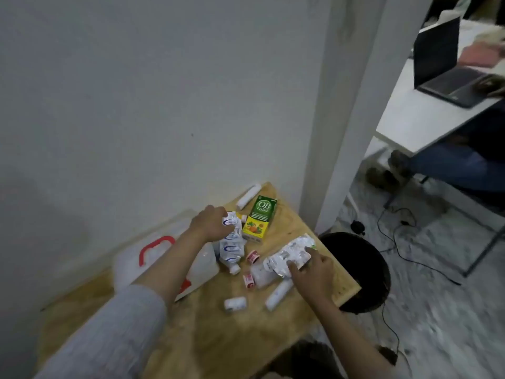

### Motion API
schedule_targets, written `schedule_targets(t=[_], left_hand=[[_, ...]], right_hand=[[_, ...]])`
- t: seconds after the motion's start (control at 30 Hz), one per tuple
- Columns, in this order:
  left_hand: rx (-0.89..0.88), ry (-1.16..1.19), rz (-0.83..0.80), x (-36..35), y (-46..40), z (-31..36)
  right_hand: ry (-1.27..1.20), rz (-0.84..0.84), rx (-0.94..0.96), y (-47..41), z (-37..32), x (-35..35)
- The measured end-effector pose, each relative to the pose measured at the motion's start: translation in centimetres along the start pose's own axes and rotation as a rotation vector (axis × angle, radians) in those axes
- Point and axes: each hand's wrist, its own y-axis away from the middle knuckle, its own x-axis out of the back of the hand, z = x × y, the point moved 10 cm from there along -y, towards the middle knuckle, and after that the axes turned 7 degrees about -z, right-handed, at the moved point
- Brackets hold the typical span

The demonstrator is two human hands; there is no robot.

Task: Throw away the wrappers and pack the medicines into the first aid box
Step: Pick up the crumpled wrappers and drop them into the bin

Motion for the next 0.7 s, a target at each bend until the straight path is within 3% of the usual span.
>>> schedule_targets(t=[0.1,0.37,0.47,0.7], left_hand=[[0.107,-0.249,-0.112,-0.8,-0.9,-0.3],[0.107,-0.279,-0.276,-2.7,-2.7,0.0],[0.114,-0.213,-0.221,-2.5,-3.4,0.0],[0.105,0.052,0.101,0.5,-2.3,0.7]], right_hand=[[0.072,-0.009,-0.042,-0.7,0.2,-0.3],[-0.035,-0.097,-0.09,-1.9,0.9,-1.7],[-0.098,-0.09,-0.064,-2.0,0.8,-1.7],[-0.297,-0.066,0.072,-2.1,-0.8,-0.1]])
